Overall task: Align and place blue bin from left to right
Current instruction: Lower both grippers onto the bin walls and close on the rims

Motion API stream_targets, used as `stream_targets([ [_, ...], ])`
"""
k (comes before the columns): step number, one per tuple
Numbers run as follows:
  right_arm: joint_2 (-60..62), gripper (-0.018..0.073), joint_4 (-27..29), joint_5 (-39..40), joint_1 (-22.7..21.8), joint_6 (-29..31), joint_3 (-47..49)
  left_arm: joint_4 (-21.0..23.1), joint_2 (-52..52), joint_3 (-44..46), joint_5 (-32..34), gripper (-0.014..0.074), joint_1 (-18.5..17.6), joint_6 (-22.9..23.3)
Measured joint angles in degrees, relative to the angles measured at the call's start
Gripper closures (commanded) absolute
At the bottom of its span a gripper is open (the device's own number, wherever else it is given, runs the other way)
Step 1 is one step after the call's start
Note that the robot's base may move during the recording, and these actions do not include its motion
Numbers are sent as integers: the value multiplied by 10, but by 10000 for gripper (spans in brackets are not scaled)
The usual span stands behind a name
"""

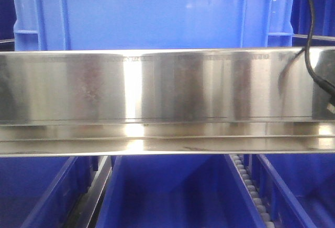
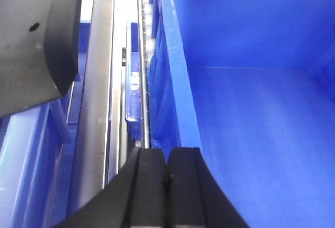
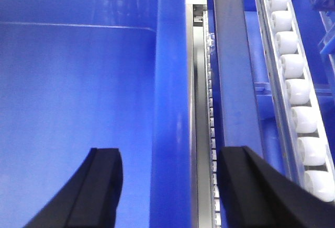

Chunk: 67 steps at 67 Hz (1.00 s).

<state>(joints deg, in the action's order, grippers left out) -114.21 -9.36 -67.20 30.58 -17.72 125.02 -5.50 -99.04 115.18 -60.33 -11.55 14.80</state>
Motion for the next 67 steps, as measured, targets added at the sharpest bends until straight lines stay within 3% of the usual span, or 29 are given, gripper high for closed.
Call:
stream_targets([
  [20,0,269,0,0,0,-1,0,0,0,0,0,707,0,0],
  [45,0,600,2,0,0,-2,0,0,0,0,-1,707,0,0],
  [50,0,645,2,0,0,-2,0,0,0,0,-2,707,0,0],
  [56,0,637,3,0,0,-2,0,0,0,0,-3,704,0,0],
  [62,0,637,3,0,0,-2,0,5,0,0,-3,648,-1,0],
  [67,0,637,3,0,0,-2,0,7,0,0,4,530,-8,0],
])
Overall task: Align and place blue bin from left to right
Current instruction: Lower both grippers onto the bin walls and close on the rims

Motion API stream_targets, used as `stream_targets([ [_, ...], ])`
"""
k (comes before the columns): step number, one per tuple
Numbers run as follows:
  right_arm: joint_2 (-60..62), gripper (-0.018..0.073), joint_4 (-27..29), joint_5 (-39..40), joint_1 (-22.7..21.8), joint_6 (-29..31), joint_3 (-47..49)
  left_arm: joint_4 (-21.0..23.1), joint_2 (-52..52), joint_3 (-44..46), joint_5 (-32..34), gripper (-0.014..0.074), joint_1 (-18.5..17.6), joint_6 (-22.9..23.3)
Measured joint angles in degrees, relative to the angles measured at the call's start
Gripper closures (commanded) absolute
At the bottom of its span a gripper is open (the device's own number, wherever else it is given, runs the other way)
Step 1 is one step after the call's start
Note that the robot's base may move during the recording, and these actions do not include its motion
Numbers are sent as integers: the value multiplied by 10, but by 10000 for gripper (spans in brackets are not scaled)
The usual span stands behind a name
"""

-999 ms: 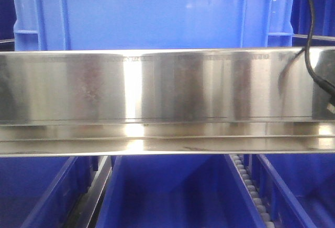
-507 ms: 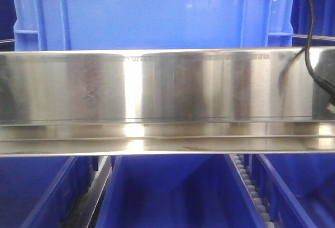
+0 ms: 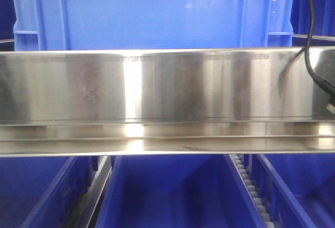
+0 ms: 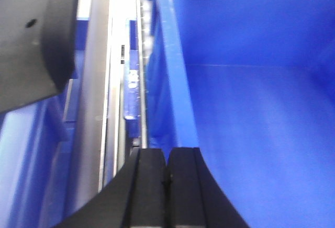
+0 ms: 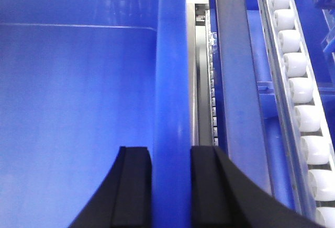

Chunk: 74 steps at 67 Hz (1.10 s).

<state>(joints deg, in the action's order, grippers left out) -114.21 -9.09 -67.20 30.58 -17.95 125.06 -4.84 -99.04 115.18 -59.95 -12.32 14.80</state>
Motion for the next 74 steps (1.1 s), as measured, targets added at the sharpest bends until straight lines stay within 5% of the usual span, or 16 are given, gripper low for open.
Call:
stream_targets([
  [11,0,637,0,0,0,0,1,-36,-2,0,36,286,-37,3],
  [28,0,637,1,-3,0,0,1,-122,-27,6,60,290,-73,69],
  [74,0,637,1,-5,0,0,1,-153,-91,12,37,321,-73,79],
])
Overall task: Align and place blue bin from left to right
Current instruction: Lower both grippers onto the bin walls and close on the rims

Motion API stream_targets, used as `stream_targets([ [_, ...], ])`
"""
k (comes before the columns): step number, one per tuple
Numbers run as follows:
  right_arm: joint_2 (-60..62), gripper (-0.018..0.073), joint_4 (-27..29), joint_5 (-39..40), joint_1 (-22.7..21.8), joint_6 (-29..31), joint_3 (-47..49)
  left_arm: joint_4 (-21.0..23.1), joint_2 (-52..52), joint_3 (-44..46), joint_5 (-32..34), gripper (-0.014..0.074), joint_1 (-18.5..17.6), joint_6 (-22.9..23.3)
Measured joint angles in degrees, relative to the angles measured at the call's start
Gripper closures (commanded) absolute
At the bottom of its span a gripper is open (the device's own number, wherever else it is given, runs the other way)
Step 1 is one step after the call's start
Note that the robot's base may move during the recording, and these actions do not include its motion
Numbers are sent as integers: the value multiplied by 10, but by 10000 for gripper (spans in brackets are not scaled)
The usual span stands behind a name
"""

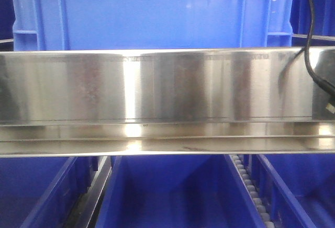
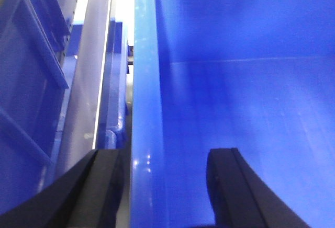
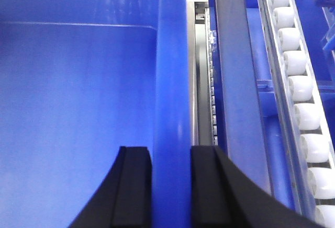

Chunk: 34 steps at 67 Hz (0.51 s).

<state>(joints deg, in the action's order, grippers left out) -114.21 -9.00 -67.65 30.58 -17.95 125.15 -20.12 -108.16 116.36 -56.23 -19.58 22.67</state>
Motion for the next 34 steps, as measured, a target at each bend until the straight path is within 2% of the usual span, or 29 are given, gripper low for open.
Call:
stream_targets([
  [17,0,637,0,0,0,0,0,-4,0,0,0,321,11,9],
  [34,0,637,0,0,0,0,0,13,0,0,0,321,13,12],
])
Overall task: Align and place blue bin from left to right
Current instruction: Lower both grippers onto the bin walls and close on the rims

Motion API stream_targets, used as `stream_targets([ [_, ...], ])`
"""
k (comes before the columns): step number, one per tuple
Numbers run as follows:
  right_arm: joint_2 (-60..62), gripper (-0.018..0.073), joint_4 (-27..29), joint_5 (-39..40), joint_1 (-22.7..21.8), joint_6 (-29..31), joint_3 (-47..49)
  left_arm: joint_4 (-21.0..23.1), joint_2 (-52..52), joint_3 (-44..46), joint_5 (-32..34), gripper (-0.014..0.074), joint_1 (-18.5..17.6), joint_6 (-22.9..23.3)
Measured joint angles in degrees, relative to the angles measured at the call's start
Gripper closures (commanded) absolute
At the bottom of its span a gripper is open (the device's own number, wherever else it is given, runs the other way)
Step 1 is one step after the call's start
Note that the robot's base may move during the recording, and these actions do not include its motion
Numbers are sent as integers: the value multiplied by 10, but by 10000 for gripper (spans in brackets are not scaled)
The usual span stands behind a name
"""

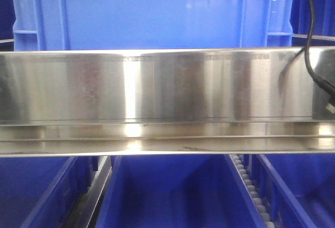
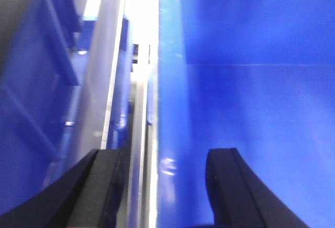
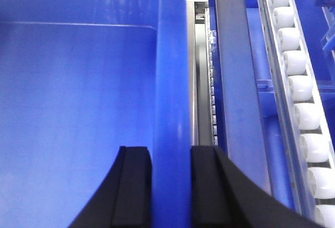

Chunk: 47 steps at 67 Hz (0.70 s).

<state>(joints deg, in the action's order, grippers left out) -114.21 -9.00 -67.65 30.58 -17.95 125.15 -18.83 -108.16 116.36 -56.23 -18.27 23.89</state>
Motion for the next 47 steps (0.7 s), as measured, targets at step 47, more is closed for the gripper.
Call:
stream_targets([
  [47,0,637,0,0,0,0,0,3,-1,0,-17,321,0,0],
])
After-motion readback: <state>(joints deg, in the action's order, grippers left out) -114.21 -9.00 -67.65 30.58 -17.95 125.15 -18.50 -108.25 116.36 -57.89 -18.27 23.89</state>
